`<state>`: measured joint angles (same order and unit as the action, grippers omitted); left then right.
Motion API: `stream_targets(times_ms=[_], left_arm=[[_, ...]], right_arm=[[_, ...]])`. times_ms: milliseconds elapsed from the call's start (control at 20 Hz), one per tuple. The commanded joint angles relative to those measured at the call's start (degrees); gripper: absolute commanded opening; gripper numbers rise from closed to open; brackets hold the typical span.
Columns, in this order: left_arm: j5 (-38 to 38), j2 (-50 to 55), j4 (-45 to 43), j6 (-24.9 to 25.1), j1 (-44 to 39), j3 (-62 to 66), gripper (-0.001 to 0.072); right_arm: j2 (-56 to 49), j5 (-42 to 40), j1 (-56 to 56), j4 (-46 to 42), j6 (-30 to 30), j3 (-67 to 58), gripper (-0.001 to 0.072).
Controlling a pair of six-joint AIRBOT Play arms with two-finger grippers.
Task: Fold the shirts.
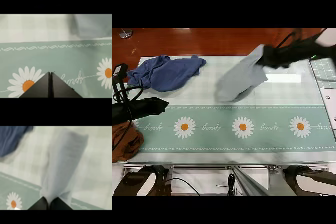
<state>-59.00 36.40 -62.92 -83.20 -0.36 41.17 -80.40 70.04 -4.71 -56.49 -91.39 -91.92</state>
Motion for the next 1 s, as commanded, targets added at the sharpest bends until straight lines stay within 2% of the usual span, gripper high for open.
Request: stream_targets(times_ms=[0,100,200,450,600,750,950], left_arm=[[-0.02,-0.02,0.00,0.00,-0.02,-0.02,0.0017],[-0.11,-0.02,-0.02,0.00,-0.02,-0.02,0.0017],[-0.11,-0.02,-0.02,0.00,-0.02,-0.02,0.0016],[-0.09,0.00,-0.02,0.00,-0.02,-0.02,0.0017],[-0.09,-0.02,-0.02,0.00,-0.02,-0.02,0.0017],[-0.07,-0.02,-0.02,0.00,-0.02,-0.02,0.0017],[-0.04,-0.02,-0.02,0.00,-0.02,-0.02,0.0017]], right_arm=[[-0.07,13.03,8.50,-2.93,-2.62,-11.15,0.0027],[0.09,20.83,14.10,-3.10,-2.21,-14.80,0.0027],[1.53,24.37,19.80,-4.15,-2.49,-15.69,0.0027],[5.07,36.37,34.23,-12.96,-3.87,-15.56,0.0026],[10.43,36.33,40.70,-17.86,-3.87,-10.62,0.0026],[17.84,36.30,47.01,-24.52,-3.26,0.22,0.0027],[28.26,36.28,56.50,-42.64,-2.84,15.63,0.0027]])
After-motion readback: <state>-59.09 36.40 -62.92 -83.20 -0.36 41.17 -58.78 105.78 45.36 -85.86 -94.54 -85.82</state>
